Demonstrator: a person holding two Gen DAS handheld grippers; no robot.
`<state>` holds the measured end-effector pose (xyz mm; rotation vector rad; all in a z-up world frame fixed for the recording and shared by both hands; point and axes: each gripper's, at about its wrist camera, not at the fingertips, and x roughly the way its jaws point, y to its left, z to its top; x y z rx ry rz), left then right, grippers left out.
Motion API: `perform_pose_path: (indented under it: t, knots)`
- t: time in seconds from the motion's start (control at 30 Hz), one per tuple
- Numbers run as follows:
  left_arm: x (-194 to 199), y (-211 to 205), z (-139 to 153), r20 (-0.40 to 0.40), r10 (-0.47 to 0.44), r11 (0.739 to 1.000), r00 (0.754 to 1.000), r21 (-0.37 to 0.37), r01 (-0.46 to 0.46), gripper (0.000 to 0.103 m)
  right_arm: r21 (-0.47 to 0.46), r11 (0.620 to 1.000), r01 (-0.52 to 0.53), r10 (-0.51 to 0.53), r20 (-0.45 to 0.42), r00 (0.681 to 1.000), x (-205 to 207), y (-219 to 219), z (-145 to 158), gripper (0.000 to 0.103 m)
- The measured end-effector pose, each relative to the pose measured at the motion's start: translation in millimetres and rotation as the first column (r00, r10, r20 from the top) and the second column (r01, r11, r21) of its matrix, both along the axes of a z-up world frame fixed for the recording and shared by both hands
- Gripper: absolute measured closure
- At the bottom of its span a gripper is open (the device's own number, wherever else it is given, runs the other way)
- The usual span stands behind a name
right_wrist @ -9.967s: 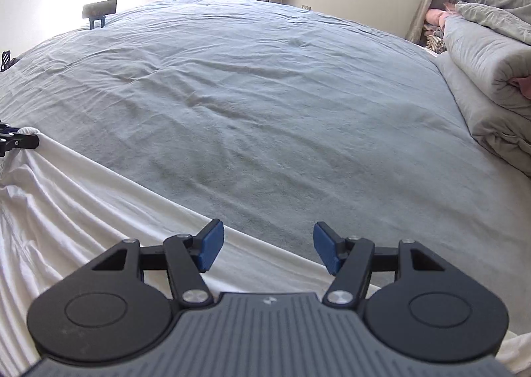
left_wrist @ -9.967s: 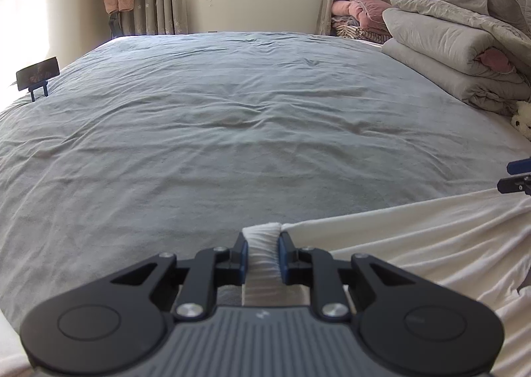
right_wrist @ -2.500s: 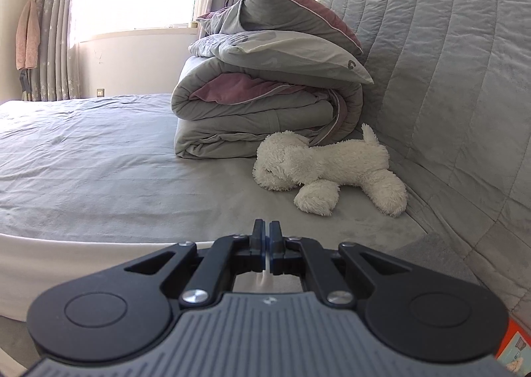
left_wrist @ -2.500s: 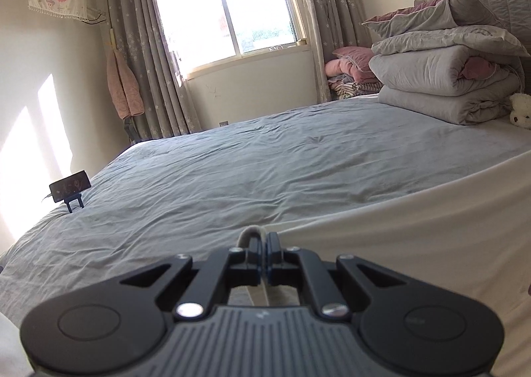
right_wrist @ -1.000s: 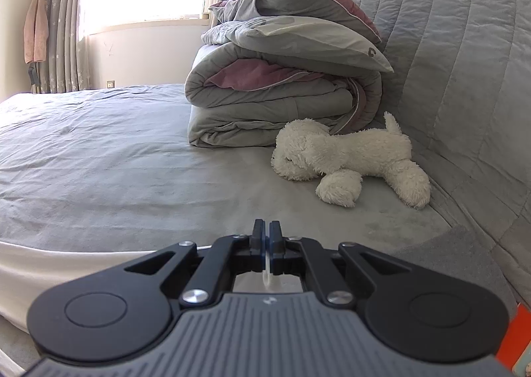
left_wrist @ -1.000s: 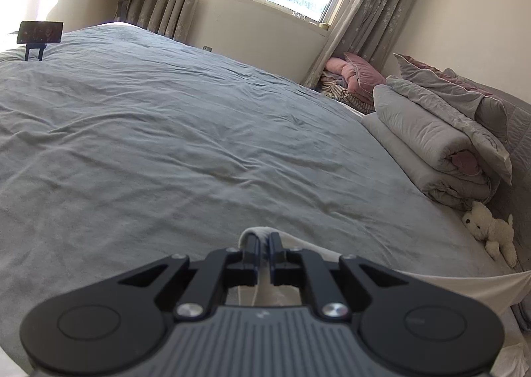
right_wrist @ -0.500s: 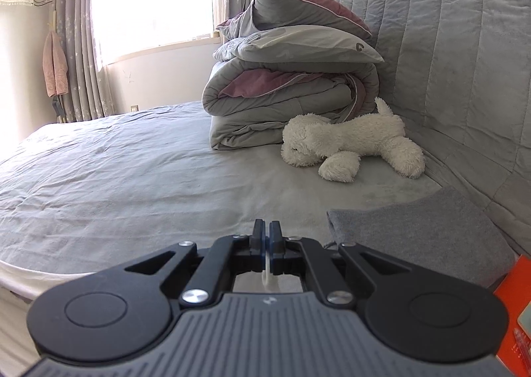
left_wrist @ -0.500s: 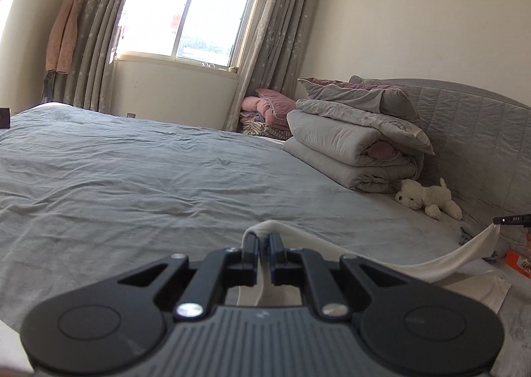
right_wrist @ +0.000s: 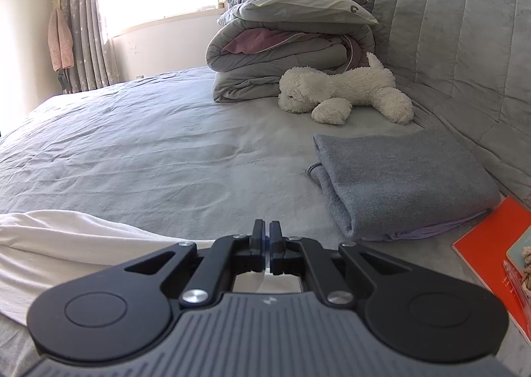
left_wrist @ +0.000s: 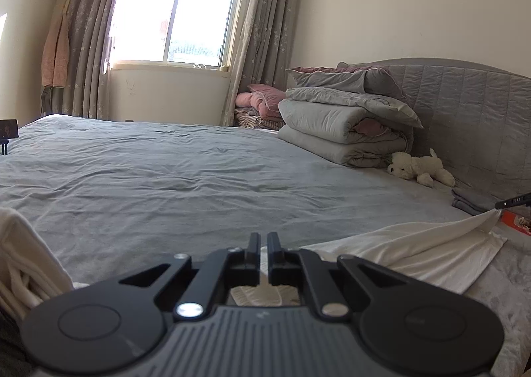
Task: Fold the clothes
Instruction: 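Lower the white garment flat onto the bed and open the left gripper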
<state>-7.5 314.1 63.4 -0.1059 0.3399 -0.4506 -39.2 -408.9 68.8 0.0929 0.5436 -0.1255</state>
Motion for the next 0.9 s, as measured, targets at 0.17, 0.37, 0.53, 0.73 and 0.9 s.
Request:
perform_pose_path:
  t: [0.17,0.37,0.53,0.73,0.9]
  knots:
    - [0,-14,4,-0.061,0.009,1.0,0.998,0.009,-0.008,0.044,-0.013,1.0,-0.008,0.007,-0.017,1.0,0,4,-7,0.102]
    - [8,-56,-1,-0.152,0.001,0.973,0.988,0.227,0.033,0.026,-0.033,0.999,-0.022,0.021,-0.016,1.0,0,9,-7,0.102]
    - [20,-68,-8,-0.13,0.03,0.962,0.991,0.274,0.007,0.039,-0.043,0.999,-0.026,0.025,-0.023,0.999,3,11,-11,0.102]
    - [37,-65,-17,-0.202,0.03,0.956,0.979,0.291,0.03,0.094,-0.056,0.998,-0.039,0.038,-0.018,0.999,13,15,-6,0.102]
    - [31,-40,8,-0.148,0.048,0.979,0.988,0.202,-0.017,0.096,-0.074,0.996,-0.05,0.051,0.008,0.999,15,13,10,0.102]
